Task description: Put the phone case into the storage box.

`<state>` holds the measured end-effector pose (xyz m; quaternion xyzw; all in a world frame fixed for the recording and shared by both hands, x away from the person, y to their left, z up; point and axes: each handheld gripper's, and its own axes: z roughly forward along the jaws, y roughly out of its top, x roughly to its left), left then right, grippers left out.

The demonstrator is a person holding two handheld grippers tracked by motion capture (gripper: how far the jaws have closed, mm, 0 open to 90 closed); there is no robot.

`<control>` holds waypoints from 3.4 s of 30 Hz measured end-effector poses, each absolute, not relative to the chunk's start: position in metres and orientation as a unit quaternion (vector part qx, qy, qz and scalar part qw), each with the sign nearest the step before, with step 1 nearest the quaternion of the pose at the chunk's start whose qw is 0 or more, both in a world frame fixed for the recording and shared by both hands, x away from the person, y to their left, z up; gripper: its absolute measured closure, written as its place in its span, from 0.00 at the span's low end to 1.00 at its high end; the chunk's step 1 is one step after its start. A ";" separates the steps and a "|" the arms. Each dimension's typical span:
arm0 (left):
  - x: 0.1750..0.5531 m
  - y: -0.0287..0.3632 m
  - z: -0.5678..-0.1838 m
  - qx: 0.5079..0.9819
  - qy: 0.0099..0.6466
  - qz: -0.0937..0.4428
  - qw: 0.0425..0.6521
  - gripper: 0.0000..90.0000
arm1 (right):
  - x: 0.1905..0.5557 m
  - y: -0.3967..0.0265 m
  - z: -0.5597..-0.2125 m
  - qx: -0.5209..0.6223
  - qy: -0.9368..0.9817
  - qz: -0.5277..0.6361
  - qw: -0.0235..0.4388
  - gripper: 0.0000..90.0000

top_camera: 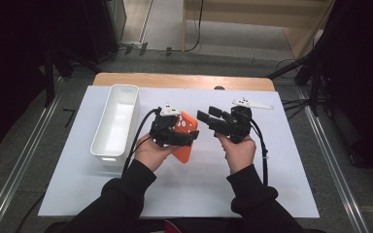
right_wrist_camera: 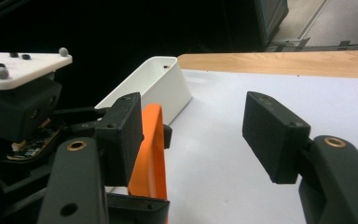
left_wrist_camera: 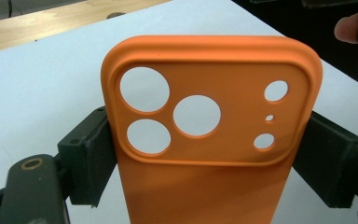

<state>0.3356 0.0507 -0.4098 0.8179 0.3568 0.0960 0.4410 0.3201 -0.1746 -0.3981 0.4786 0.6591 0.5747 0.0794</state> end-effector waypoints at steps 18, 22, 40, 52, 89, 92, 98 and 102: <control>0.337 0.059 -0.403 0.816 0.358 0.085 0.446 0.17 | 0.332 -0.189 -0.419 0.479 0.691 0.539 0.051 0.37; 0.338 0.061 -0.401 0.815 0.360 0.078 0.447 0.17 | 0.332 -0.191 -0.424 0.474 0.698 0.535 0.039 0.34; 0.342 0.069 -0.393 0.812 0.362 0.044 0.456 0.18 | 0.314 -0.199 -0.438 0.447 0.735 0.509 0.022 0.29; 0.346 0.074 -0.392 0.813 0.370 0.031 0.449 0.17 | 0.300 -0.198 -0.445 0.424 0.758 0.495 0.029 0.29; 0.351 0.086 -0.384 0.818 0.359 0.012 0.449 0.17 | 0.250 -0.236 -0.465 0.412 0.762 0.499 0.008 0.29; 0.351 0.087 -0.383 0.819 0.354 0.012 0.451 0.17 | 0.247 -0.237 -0.466 0.410 0.763 0.499 0.007 0.29; 0.351 0.089 -0.381 0.819 0.353 0.009 0.452 0.17 | 0.239 -0.242 -0.470 0.406 0.768 0.495 0.005 0.29; 0.352 0.091 -0.380 0.821 0.352 0.003 0.449 0.17 | 0.234 -0.243 -0.472 0.397 0.774 0.493 0.013 0.29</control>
